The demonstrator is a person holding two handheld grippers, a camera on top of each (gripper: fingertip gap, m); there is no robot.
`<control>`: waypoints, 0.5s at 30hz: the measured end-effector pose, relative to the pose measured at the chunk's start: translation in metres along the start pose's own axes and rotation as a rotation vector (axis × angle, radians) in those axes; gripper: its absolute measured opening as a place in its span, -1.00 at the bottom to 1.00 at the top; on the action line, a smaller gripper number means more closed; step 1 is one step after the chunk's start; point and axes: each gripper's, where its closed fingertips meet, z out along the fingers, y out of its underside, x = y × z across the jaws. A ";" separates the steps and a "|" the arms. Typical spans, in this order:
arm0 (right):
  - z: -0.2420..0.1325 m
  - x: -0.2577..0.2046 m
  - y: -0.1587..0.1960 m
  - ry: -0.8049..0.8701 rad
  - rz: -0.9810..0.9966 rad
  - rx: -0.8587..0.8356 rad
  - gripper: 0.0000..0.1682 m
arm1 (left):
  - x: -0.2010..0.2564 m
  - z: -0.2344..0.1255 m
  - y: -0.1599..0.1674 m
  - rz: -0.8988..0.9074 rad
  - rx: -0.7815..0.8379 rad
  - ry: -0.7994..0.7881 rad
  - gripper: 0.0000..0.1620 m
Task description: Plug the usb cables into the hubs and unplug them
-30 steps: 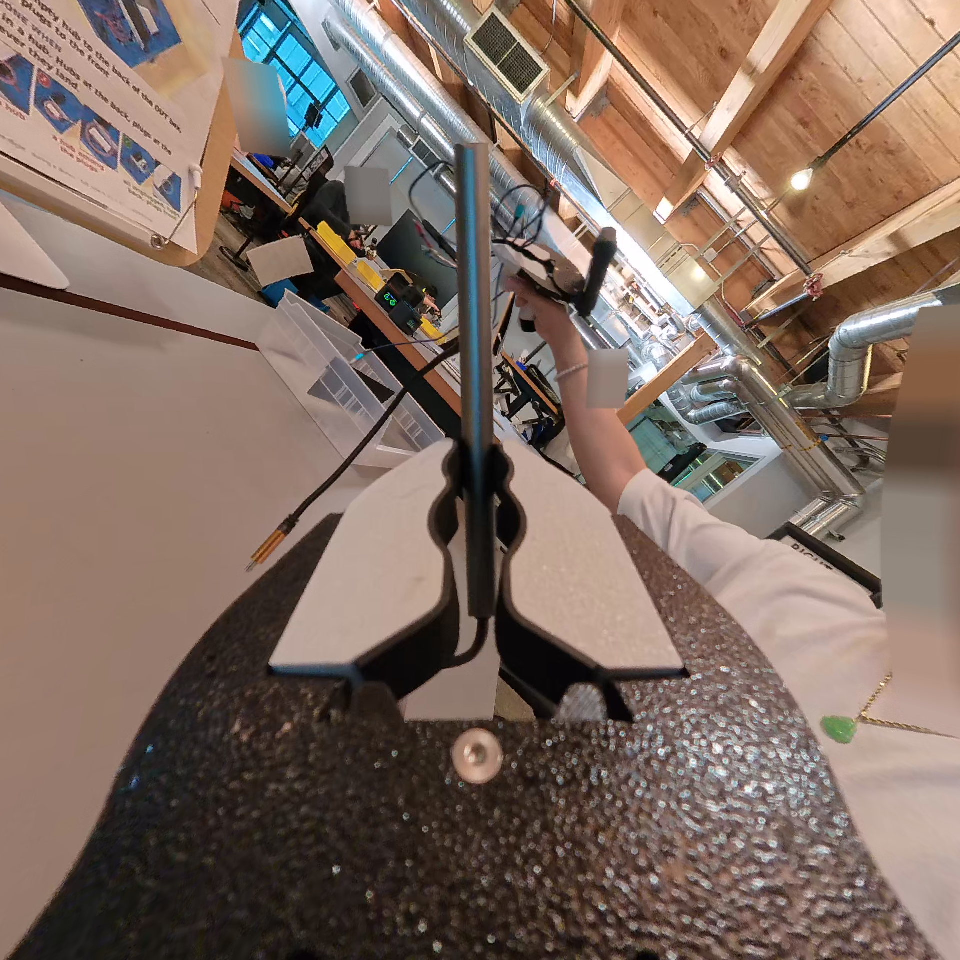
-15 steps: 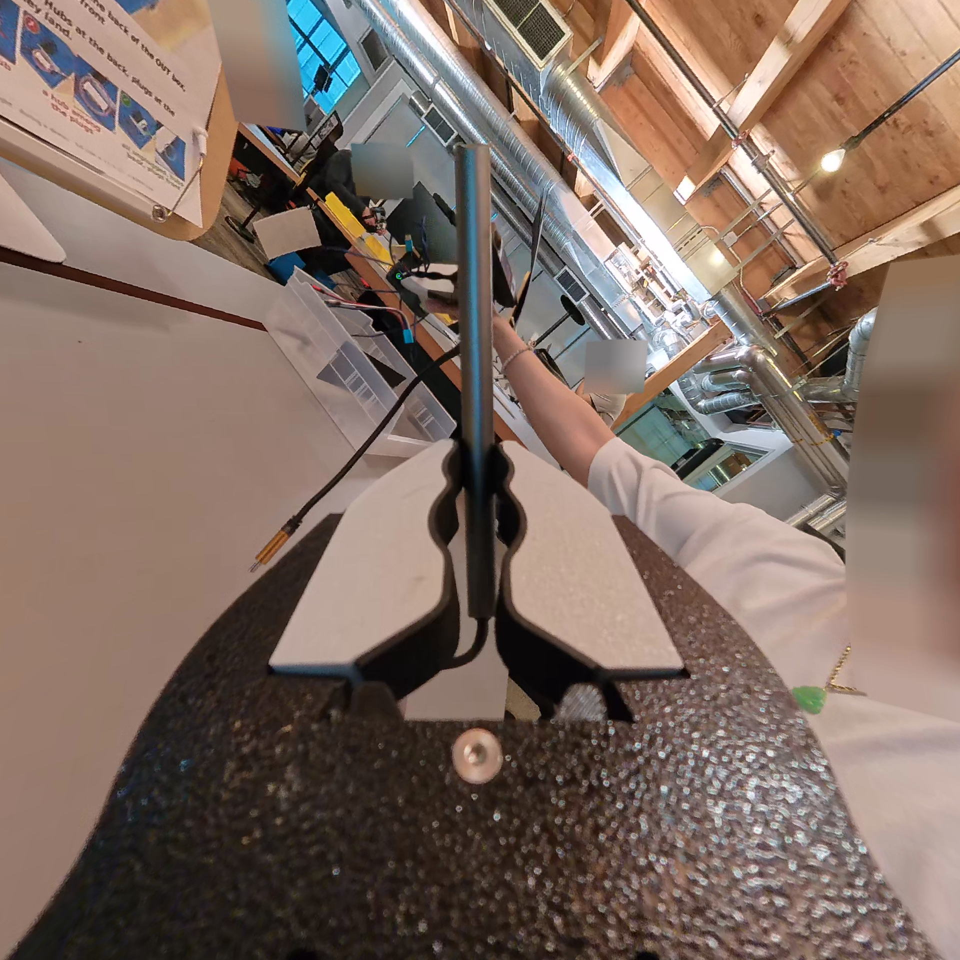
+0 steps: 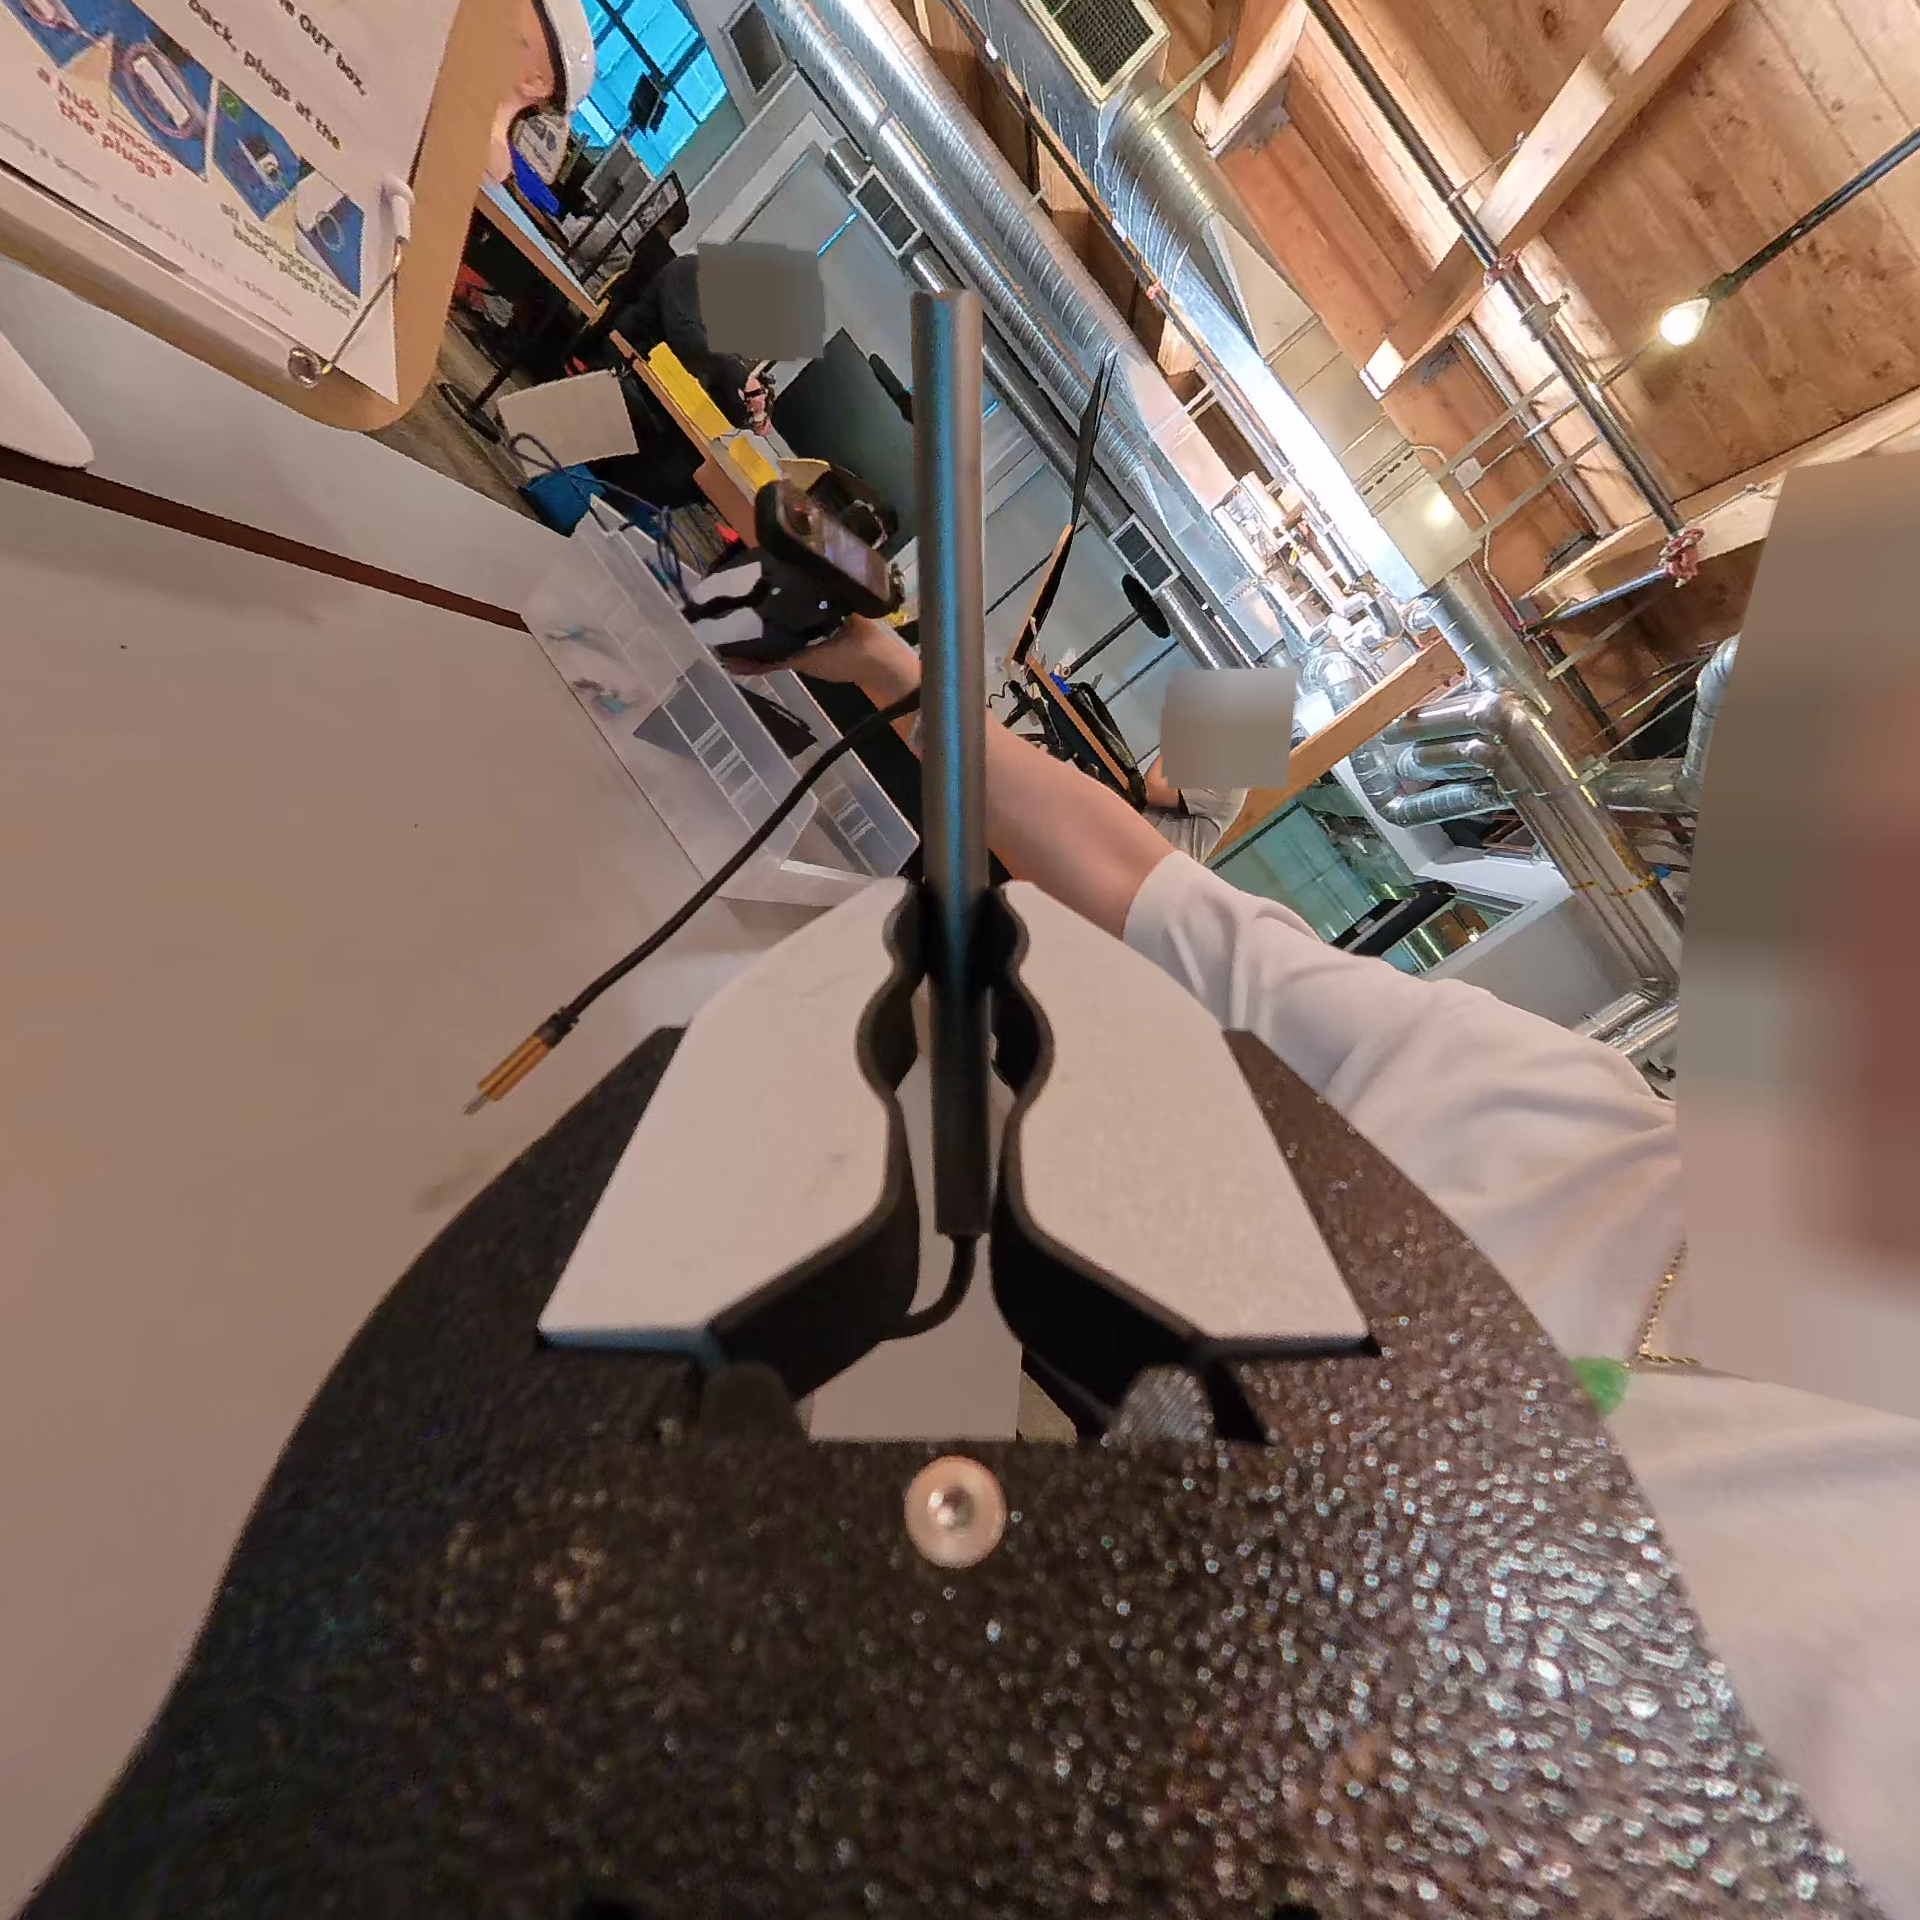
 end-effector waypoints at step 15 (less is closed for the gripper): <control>-0.090 0.014 0.023 0.047 0.286 0.131 -0.16 | 0.013 -0.001 0.012 -0.006 -0.003 0.057 -0.89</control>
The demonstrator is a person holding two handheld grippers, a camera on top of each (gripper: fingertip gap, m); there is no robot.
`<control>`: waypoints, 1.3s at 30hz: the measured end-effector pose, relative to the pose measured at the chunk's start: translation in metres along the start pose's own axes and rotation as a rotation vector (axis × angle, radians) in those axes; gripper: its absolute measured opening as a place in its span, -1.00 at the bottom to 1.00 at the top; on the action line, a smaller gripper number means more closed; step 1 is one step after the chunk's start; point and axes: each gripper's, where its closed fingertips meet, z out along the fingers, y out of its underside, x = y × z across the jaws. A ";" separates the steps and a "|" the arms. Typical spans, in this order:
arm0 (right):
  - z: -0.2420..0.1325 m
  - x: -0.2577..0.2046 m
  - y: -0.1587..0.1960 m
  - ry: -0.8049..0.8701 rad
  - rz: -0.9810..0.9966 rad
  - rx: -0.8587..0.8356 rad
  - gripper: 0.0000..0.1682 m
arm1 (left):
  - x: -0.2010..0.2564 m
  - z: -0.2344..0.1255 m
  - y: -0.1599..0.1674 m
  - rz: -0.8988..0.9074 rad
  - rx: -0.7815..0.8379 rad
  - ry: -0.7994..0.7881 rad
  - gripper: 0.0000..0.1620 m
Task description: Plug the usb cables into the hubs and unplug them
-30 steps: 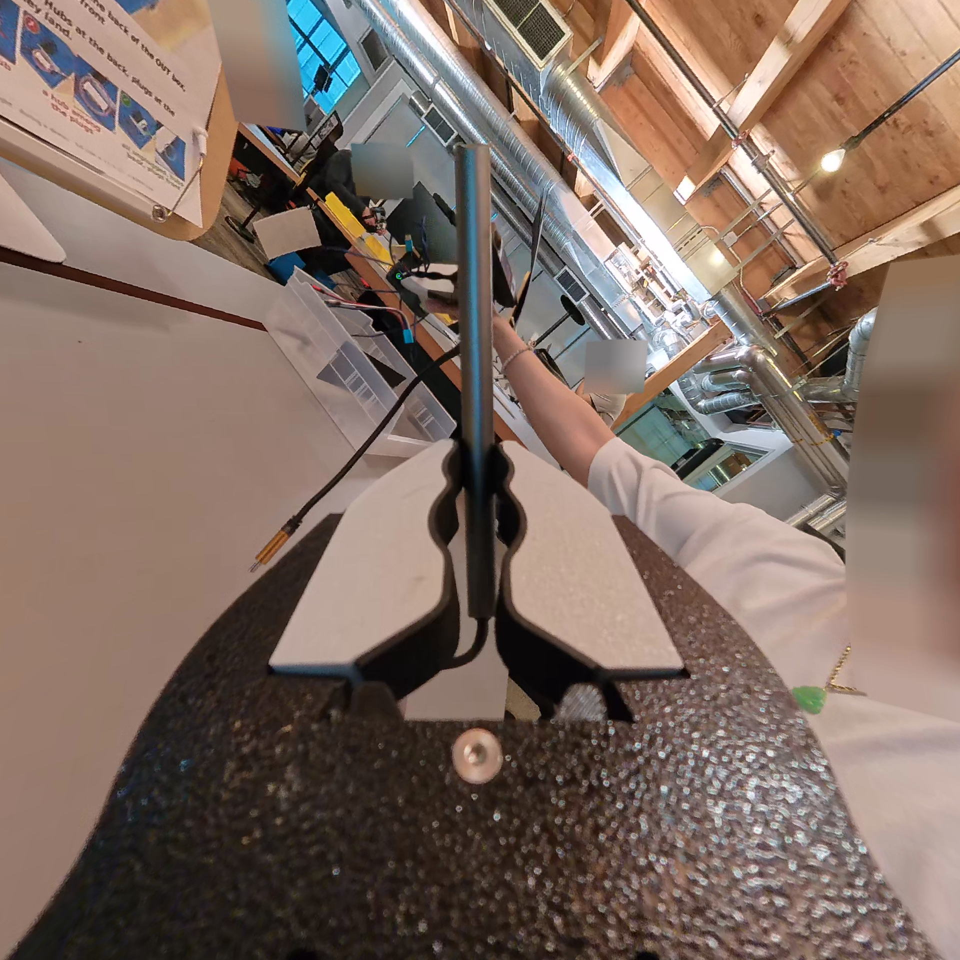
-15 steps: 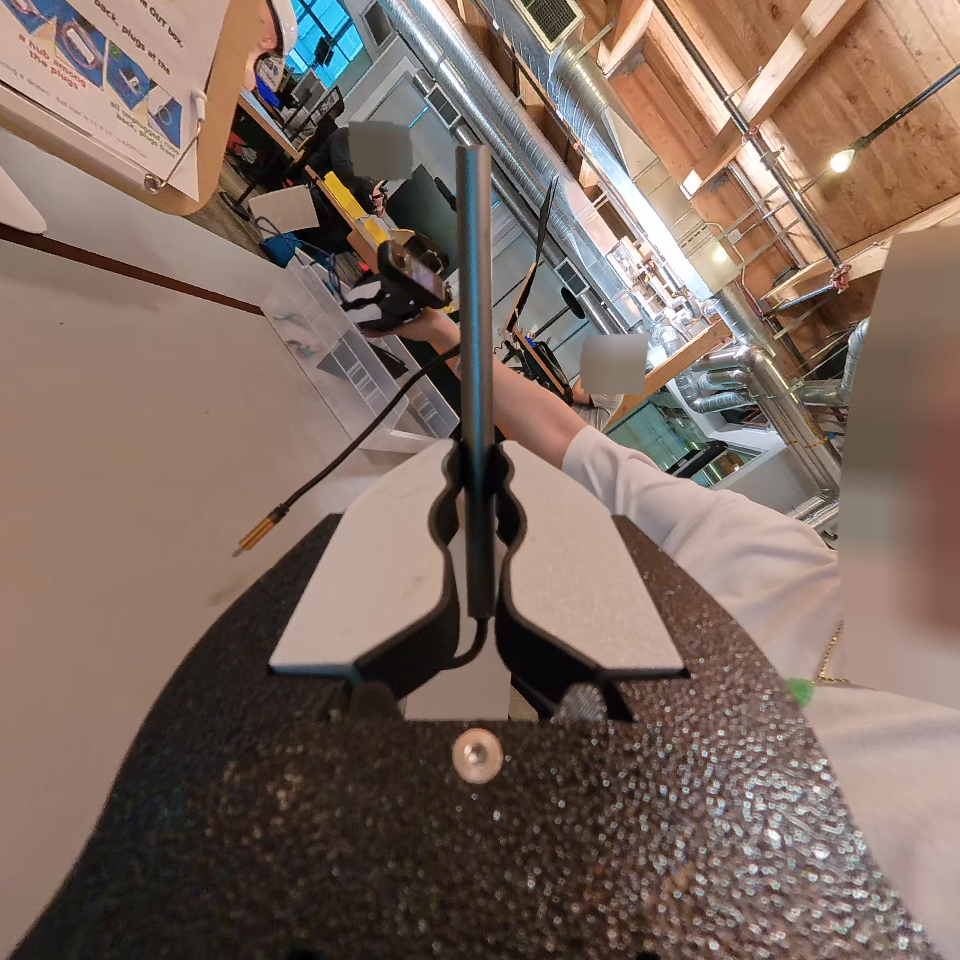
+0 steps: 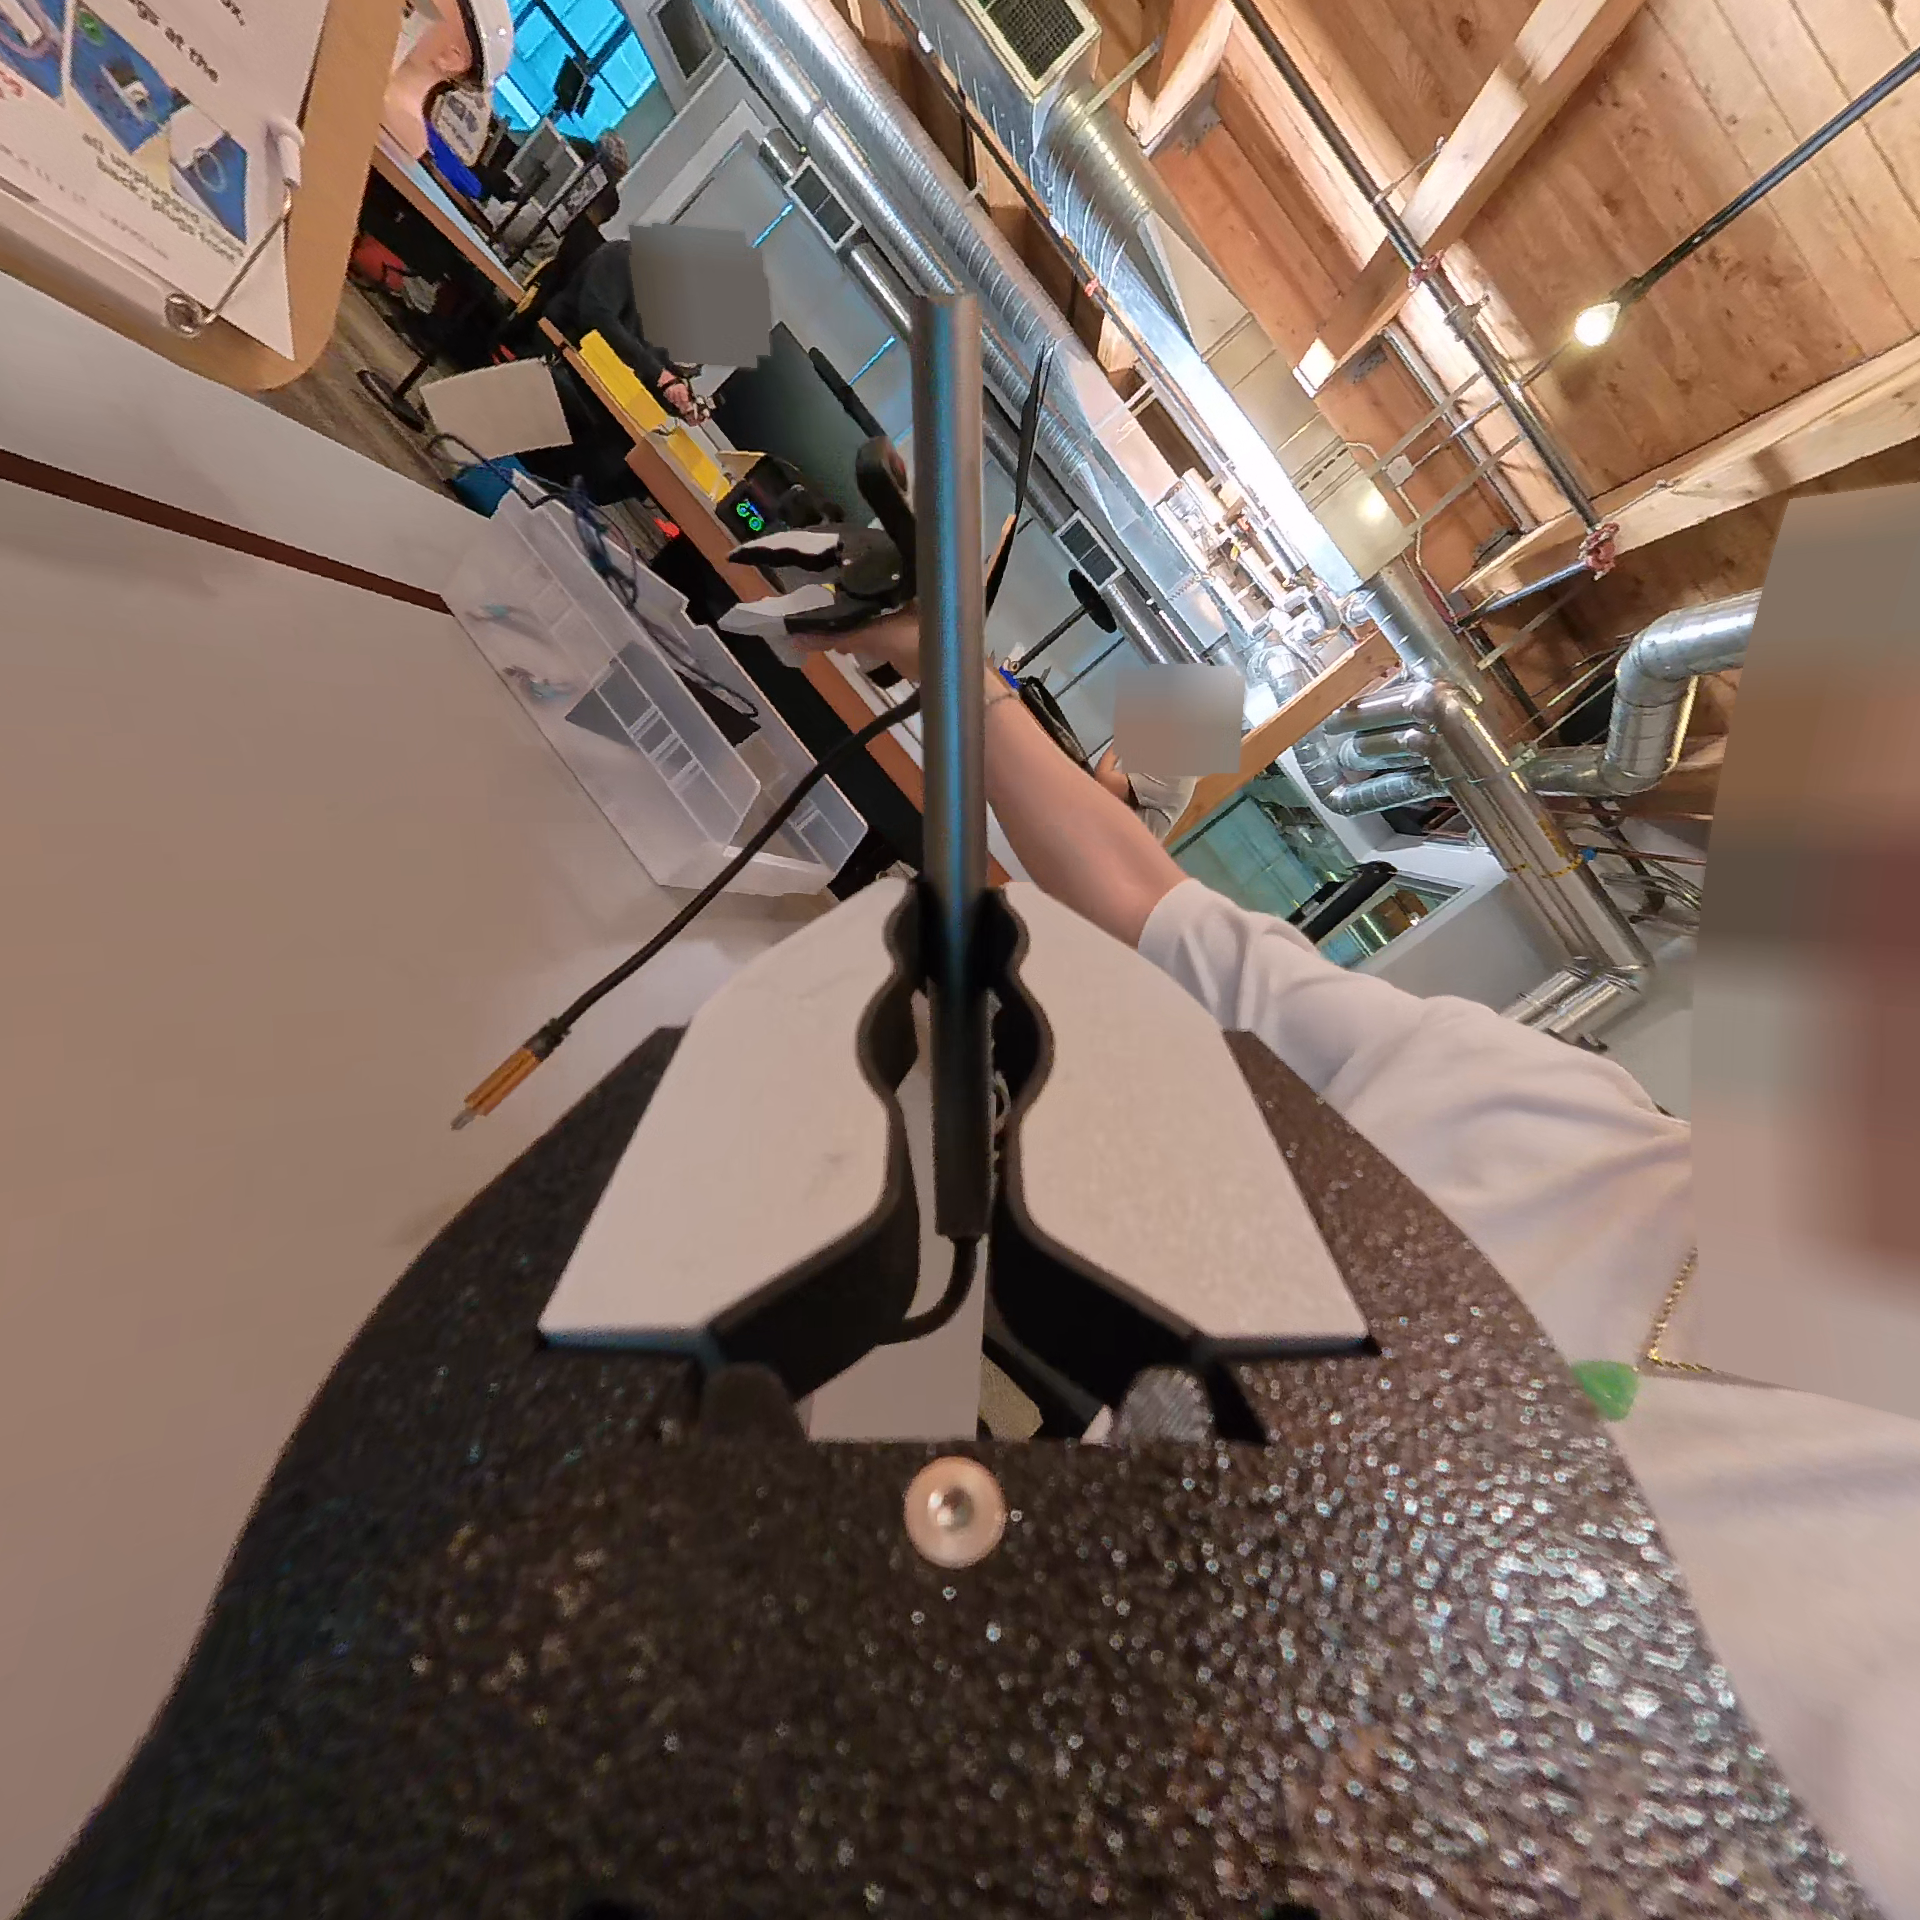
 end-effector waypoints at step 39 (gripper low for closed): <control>-0.190 -0.456 -0.236 -0.314 -0.333 1.068 -0.81 | 0.010 0.026 0.085 -0.122 -0.155 0.186 -0.87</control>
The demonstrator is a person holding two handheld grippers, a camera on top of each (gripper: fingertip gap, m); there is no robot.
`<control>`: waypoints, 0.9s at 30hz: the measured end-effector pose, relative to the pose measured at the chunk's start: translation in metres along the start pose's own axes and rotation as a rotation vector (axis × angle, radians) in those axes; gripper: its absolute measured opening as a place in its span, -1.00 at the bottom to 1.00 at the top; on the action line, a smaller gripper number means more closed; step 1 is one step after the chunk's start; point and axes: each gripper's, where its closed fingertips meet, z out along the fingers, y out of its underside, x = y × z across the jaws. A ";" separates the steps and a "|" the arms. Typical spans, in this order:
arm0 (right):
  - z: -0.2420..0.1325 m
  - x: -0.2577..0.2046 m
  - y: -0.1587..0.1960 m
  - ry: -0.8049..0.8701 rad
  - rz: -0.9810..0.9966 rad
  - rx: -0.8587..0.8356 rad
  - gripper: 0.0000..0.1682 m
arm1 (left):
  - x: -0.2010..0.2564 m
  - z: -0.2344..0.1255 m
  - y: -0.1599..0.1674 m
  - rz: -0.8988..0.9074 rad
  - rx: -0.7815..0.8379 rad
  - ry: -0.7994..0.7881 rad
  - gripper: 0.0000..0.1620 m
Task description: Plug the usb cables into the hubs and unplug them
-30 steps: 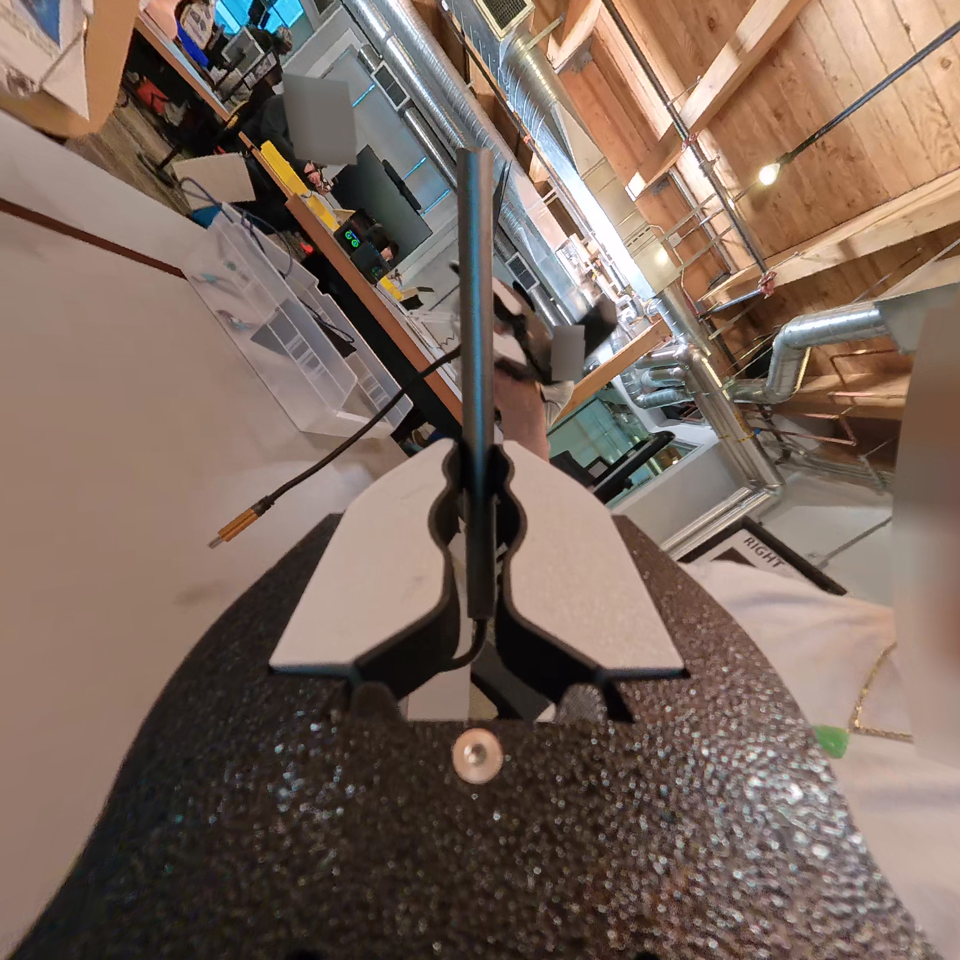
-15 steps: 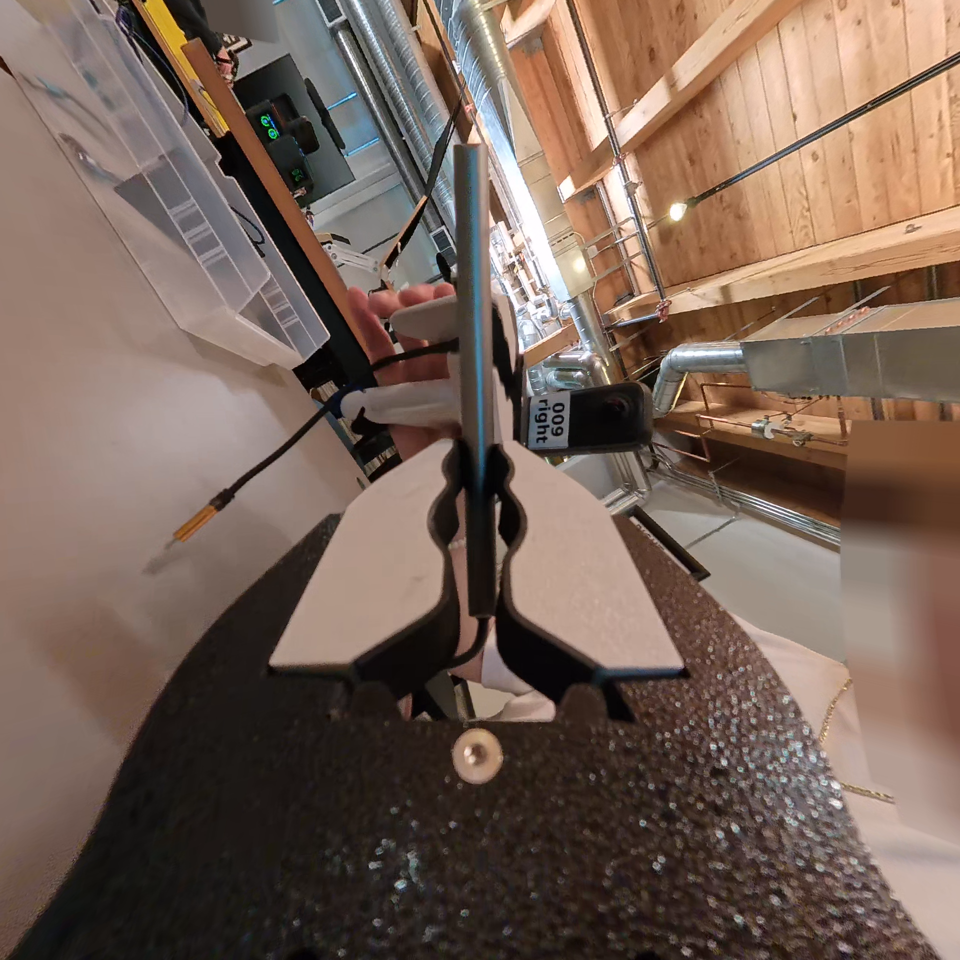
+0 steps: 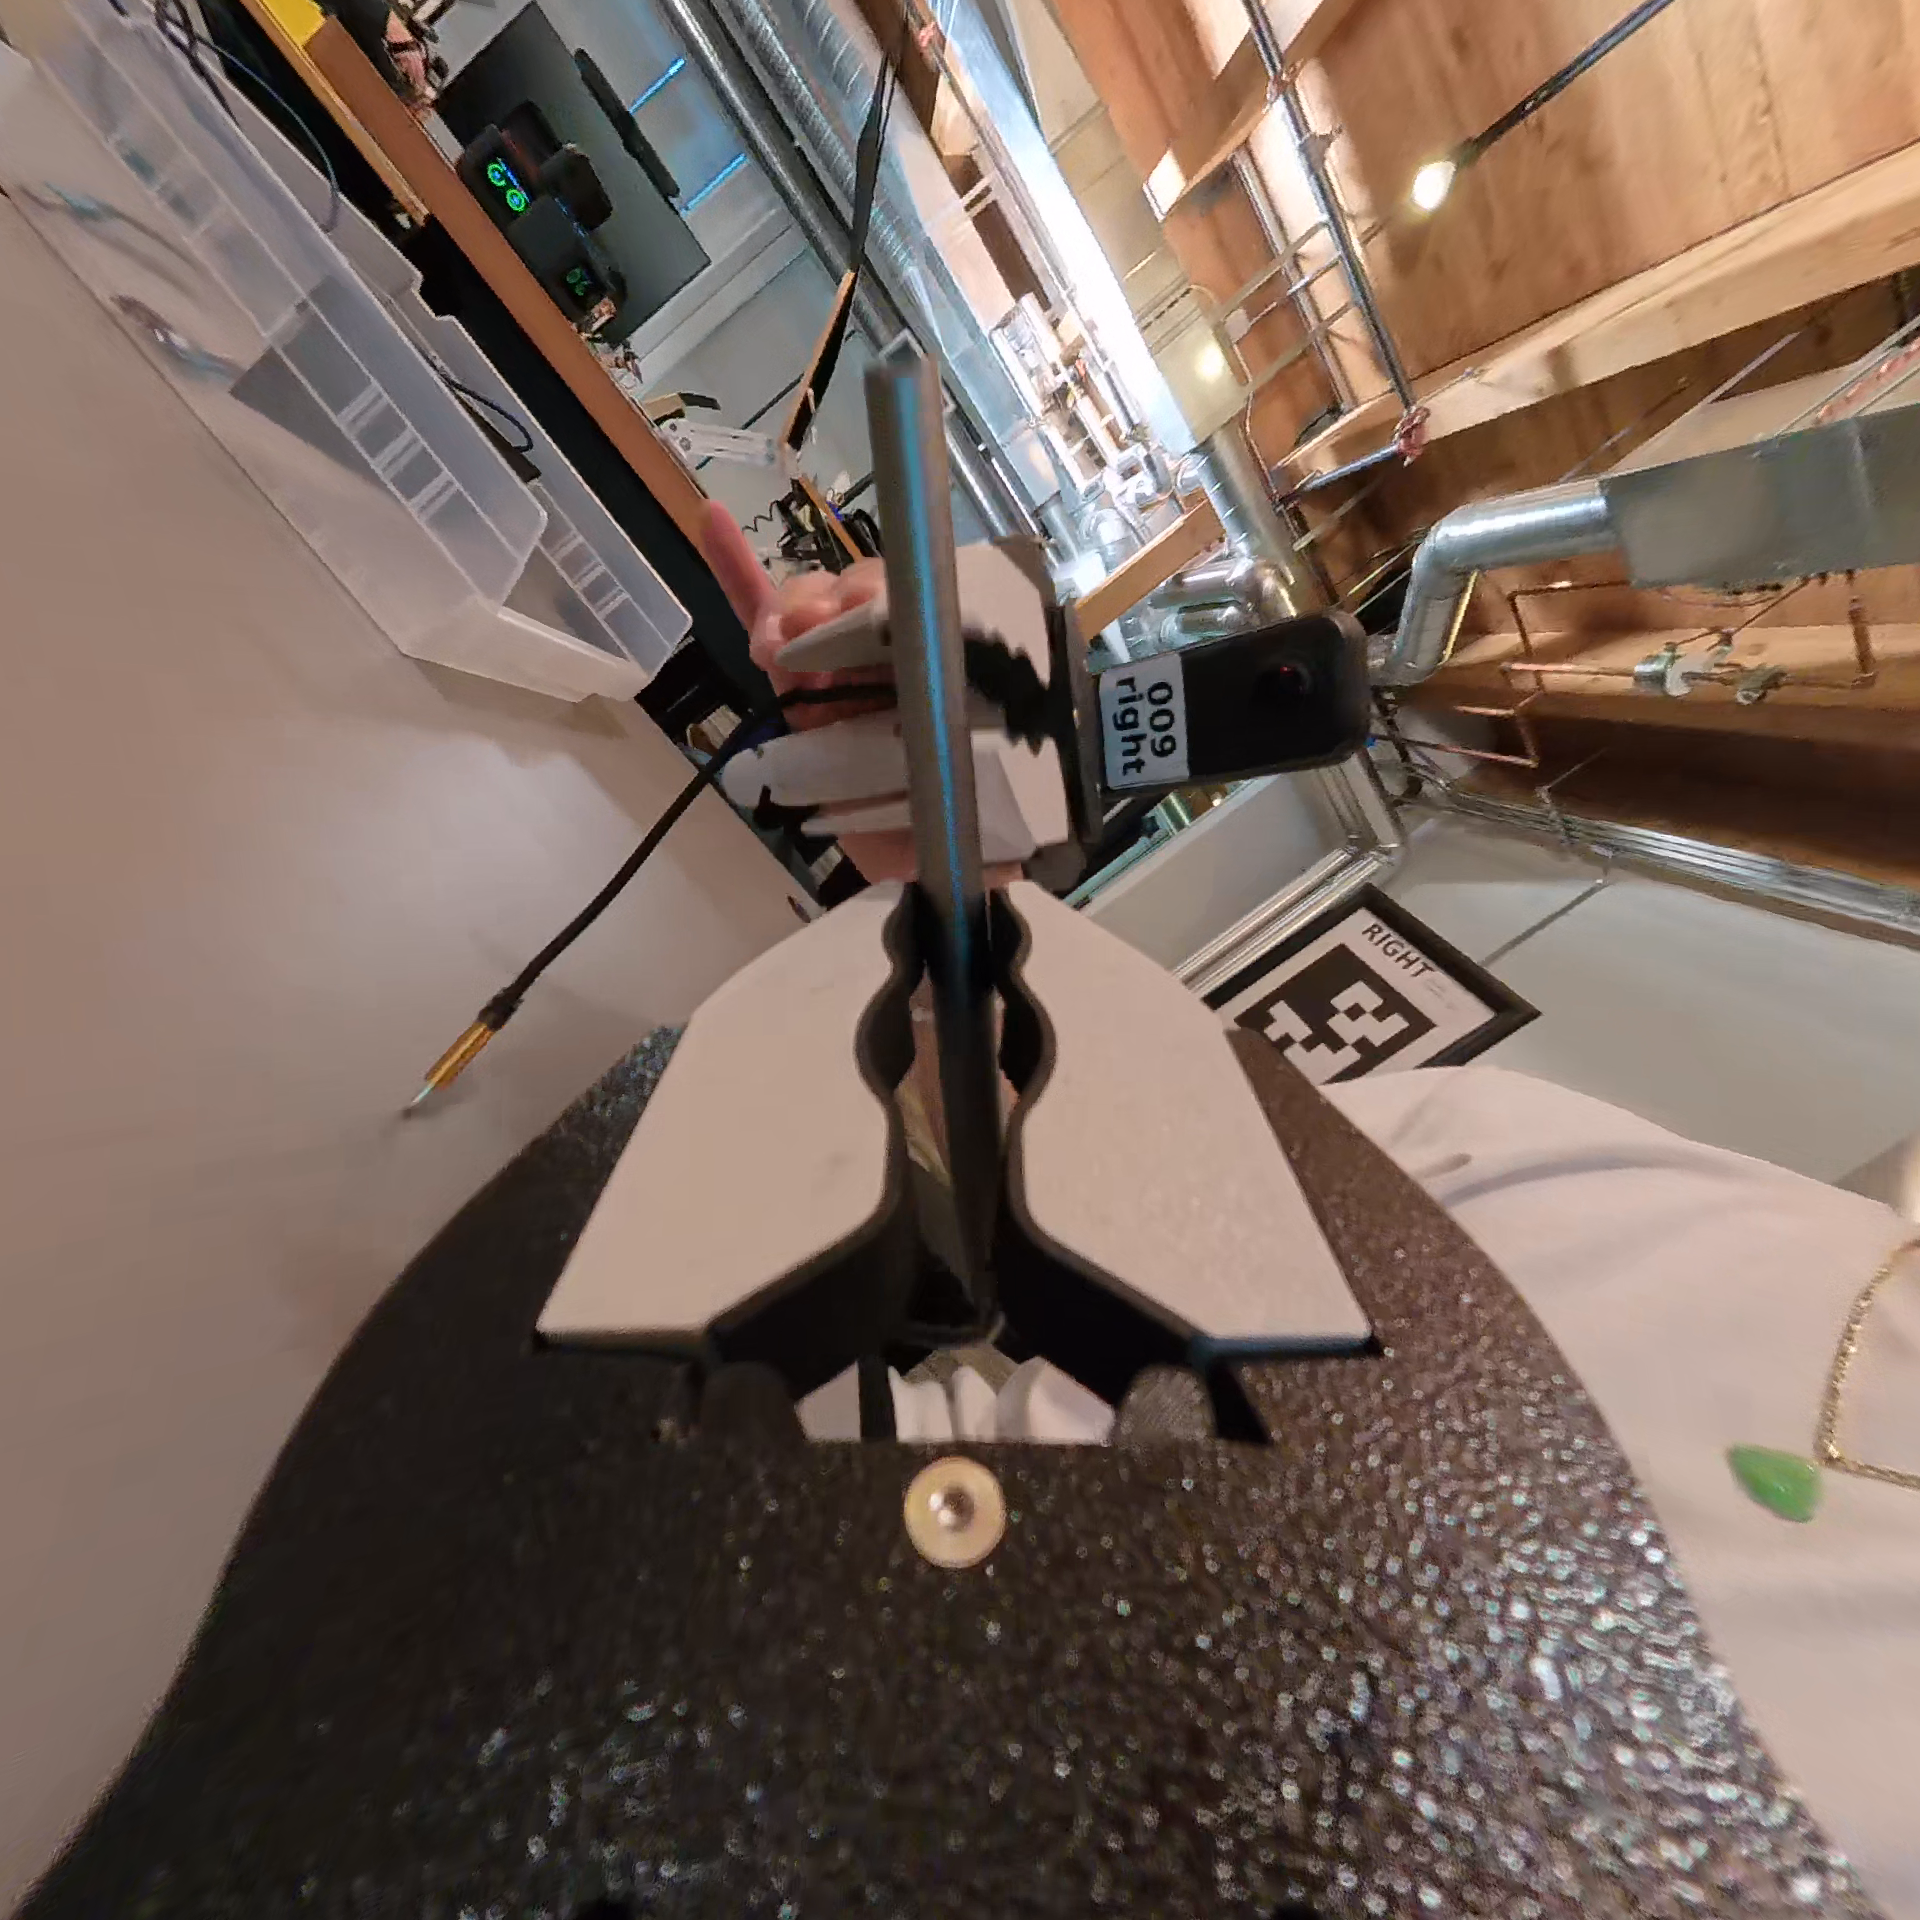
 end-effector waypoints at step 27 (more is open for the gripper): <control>-0.051 0.079 0.051 0.252 0.047 -0.186 -0.82 | -0.021 -0.038 -0.043 -0.049 0.357 -0.028 -0.88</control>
